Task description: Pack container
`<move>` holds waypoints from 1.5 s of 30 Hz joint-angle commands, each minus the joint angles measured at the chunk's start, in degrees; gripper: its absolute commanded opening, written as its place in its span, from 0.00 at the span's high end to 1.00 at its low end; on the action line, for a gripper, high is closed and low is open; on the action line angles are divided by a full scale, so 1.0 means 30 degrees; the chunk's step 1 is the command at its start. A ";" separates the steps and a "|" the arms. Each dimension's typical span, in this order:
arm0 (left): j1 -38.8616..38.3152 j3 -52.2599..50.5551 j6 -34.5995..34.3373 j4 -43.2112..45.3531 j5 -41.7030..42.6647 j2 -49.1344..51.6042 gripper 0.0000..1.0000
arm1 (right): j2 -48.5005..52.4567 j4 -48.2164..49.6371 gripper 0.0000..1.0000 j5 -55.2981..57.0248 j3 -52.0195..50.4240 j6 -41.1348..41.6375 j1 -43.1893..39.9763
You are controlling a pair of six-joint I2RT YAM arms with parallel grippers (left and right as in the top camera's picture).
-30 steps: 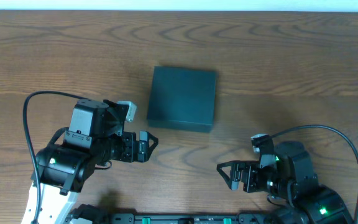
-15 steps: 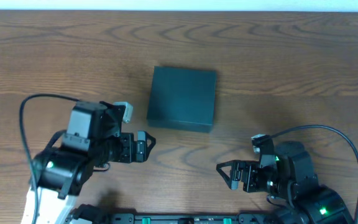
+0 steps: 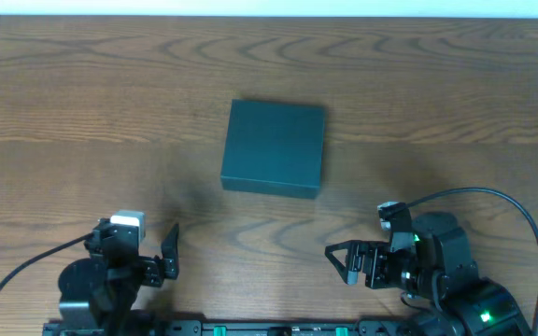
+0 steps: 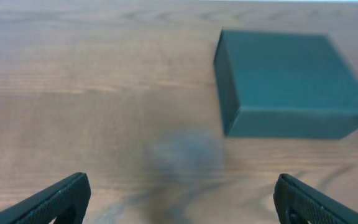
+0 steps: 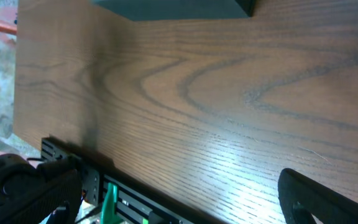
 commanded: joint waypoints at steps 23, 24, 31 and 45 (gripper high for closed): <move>0.0816 -0.6761 -0.0991 0.4728 0.3147 -0.2980 0.05 | -0.0080 -0.0015 0.01 -0.0138 0.0087 0.0175 0.0146; 0.0816 -0.6761 -0.0991 0.4728 0.3147 -0.2980 0.05 | -0.0080 -0.0015 0.01 -0.0138 0.0087 0.0175 0.0146; 0.0816 -0.6761 -0.0991 0.4728 0.3147 -0.2980 0.05 | -0.0080 -0.0015 0.01 -0.0138 0.0087 0.0175 0.0146; 0.0816 -0.6761 -0.0991 0.4728 0.3147 -0.2980 0.05 | -0.6433 0.3155 0.01 0.6900 -0.3512 -1.0433 0.0321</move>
